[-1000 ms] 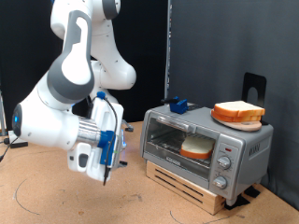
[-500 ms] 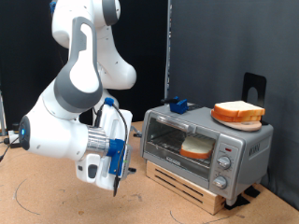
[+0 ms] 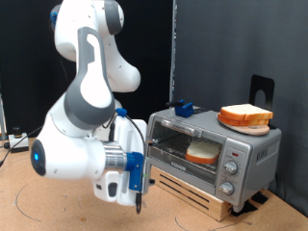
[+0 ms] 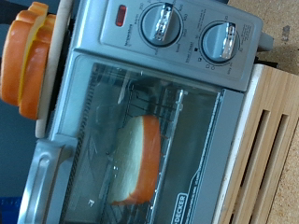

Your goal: Make a piece of toast with the oven

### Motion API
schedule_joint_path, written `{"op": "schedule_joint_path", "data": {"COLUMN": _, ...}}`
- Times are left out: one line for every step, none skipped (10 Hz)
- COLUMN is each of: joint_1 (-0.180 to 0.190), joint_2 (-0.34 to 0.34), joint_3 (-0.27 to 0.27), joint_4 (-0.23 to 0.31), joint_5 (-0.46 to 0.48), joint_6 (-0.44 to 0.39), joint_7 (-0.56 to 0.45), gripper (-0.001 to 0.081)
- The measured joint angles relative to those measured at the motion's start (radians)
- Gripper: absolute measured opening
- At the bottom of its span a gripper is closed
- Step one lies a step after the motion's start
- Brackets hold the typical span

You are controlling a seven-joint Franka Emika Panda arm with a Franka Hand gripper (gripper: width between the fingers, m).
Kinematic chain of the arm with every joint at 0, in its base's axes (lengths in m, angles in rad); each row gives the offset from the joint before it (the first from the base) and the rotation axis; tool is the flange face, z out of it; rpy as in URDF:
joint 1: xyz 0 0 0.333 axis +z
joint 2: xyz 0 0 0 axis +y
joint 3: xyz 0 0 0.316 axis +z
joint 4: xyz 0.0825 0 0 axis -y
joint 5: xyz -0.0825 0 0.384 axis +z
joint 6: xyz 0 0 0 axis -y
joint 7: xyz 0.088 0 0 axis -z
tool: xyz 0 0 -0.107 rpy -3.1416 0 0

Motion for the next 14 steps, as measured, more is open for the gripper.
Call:
{"op": "schedule_joint_path", "data": {"joint_1": 0.021, "joint_2": 0.034, "joint_3": 0.003, "joint_4": 0.032, "joint_5": -0.008, "joint_6": 0.0, "joint_7": 0.028, "gripper": 0.0807}}
{"op": "schedule_joint_path", "data": {"joint_1": 0.042, "joint_2": 0.066, "joint_3": 0.006, "joint_4": 0.059, "joint_5": -0.013, "joint_6": 0.0, "joint_7": 0.041, "gripper": 0.0807}}
{"op": "schedule_joint_path", "data": {"joint_1": 0.062, "joint_2": 0.094, "joint_3": 0.01, "joint_4": 0.079, "joint_5": -0.014, "joint_6": 0.014, "joint_7": 0.047, "gripper": 0.0807}}
{"op": "schedule_joint_path", "data": {"joint_1": 0.083, "joint_2": 0.119, "joint_3": 0.012, "joint_4": 0.092, "joint_5": -0.013, "joint_6": 0.042, "joint_7": 0.049, "gripper": 0.0807}}
{"op": "schedule_joint_path", "data": {"joint_1": 0.095, "joint_2": 0.138, "joint_3": 0.011, "joint_4": 0.116, "joint_5": -0.013, "joint_6": 0.057, "joint_7": 0.051, "gripper": 0.0807}}
{"op": "schedule_joint_path", "data": {"joint_1": 0.094, "joint_2": 0.138, "joint_3": 0.011, "joint_4": 0.114, "joint_5": -0.013, "joint_6": 0.055, "joint_7": 0.05, "gripper": 0.0807}}
{"op": "schedule_joint_path", "data": {"joint_1": 0.094, "joint_2": 0.14, "joint_3": 0.011, "joint_4": 0.112, "joint_5": -0.013, "joint_6": 0.052, "joint_7": 0.035, "gripper": 0.0807}}
{"op": "schedule_joint_path", "data": {"joint_1": 0.097, "joint_2": 0.148, "joint_3": 0.011, "joint_4": 0.111, "joint_5": -0.014, "joint_6": 0.06, "joint_7": 0.009, "gripper": 0.0807}}
{"op": "schedule_joint_path", "data": {"joint_1": 0.104, "joint_2": 0.167, "joint_3": 0.011, "joint_4": 0.109, "joint_5": -0.021, "joint_6": 0.08, "joint_7": -0.003, "gripper": 0.0807}}
{"op": "schedule_joint_path", "data": {"joint_1": 0.115, "joint_2": 0.188, "joint_3": 0.012, "joint_4": 0.109, "joint_5": -0.025, "joint_6": 0.095, "joint_7": -0.013, "gripper": 0.0807}}
{"op": "schedule_joint_path", "data": {"joint_1": 0.126, "joint_2": 0.209, "joint_3": 0.015, "joint_4": 0.11, "joint_5": -0.025, "joint_6": 0.097, "joint_7": -0.016, "gripper": 0.0807}}
{"op": "schedule_joint_path", "data": {"joint_1": 0.134, "joint_2": 0.225, "joint_3": 0.022, "joint_4": 0.11, "joint_5": -0.024, "joint_6": 0.098, "joint_7": -0.022, "gripper": 0.0807}}
{"op": "schedule_joint_path", "data": {"joint_1": 0.141, "joint_2": 0.238, "joint_3": 0.033, "joint_4": 0.11, "joint_5": -0.016, "joint_6": 0.098, "joint_7": -0.023, "gripper": 0.0807}}
{"op": "schedule_joint_path", "data": {"joint_1": 0.149, "joint_2": 0.245, "joint_3": 0.043, "joint_4": 0.109, "joint_5": -0.005, "joint_6": 0.105, "joint_7": -0.023, "gripper": 0.0807}}
